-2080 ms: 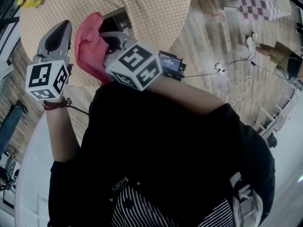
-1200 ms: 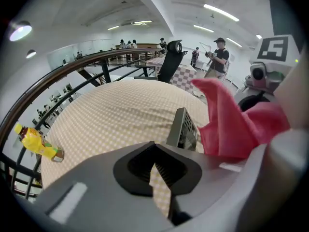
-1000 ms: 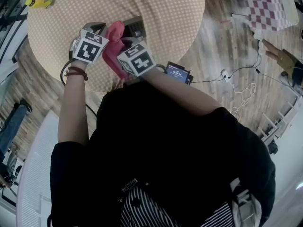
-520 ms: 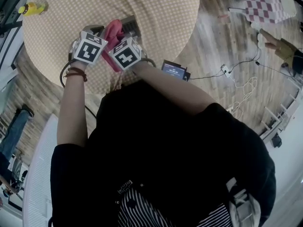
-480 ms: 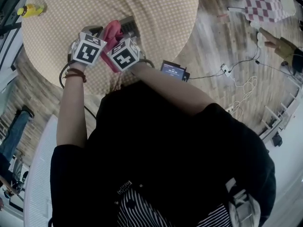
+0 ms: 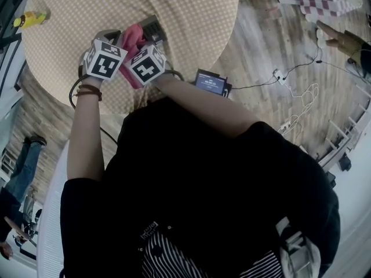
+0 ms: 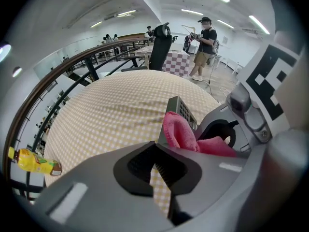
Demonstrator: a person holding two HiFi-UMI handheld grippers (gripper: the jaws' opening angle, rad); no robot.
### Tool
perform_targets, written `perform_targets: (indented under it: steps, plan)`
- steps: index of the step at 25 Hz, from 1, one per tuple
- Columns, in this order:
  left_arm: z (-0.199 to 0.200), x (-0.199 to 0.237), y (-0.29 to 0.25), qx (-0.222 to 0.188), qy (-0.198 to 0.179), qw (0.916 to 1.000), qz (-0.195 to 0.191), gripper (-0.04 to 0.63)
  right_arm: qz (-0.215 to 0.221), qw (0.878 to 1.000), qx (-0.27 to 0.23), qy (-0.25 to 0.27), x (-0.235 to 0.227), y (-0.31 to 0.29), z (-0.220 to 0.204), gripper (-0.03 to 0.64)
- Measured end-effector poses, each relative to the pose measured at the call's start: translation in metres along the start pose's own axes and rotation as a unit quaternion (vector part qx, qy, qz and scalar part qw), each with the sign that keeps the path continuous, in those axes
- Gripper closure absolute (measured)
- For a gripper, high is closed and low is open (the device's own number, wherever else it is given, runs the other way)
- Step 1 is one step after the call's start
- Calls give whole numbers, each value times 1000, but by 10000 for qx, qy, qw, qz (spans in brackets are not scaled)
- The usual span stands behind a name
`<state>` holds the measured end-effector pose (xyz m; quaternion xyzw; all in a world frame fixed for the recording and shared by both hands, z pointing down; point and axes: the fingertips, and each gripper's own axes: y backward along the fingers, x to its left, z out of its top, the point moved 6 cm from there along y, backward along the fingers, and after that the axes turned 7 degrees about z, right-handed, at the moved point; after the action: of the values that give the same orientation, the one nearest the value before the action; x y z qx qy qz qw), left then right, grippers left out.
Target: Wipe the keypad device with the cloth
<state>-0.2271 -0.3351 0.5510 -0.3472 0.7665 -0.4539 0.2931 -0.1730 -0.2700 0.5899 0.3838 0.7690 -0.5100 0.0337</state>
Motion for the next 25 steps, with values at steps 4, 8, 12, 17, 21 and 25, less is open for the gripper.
perform_targets:
  steps: [4, 8, 12, 17, 21, 25]
  plan:
    - [0, -1, -1, 42, -93, 9999, 21, 598, 41, 9999, 155, -7, 0, -6, -13, 549]
    - [2, -1, -1, 134, -404, 9989, 202, 598, 35, 9989, 453, 63, -2, -16, -31, 549]
    - [2, -4, -3, 212, -466, 9985, 171, 598, 162, 9984, 395, -377, -6, -13, -28, 549]
    - [1, -5, -2, 300, -608, 9976, 98, 598, 152, 9991, 30, -404, -4, 1, -1, 549]
    - [-7, -1, -4, 323, -323, 9989, 39, 598, 279, 9981, -251, -497, -2, 11, 17, 549]
    - [-10, -3, -5, 305, -484, 9982, 171, 598, 279, 9987, -274, -315, -1, 9, 14, 549]
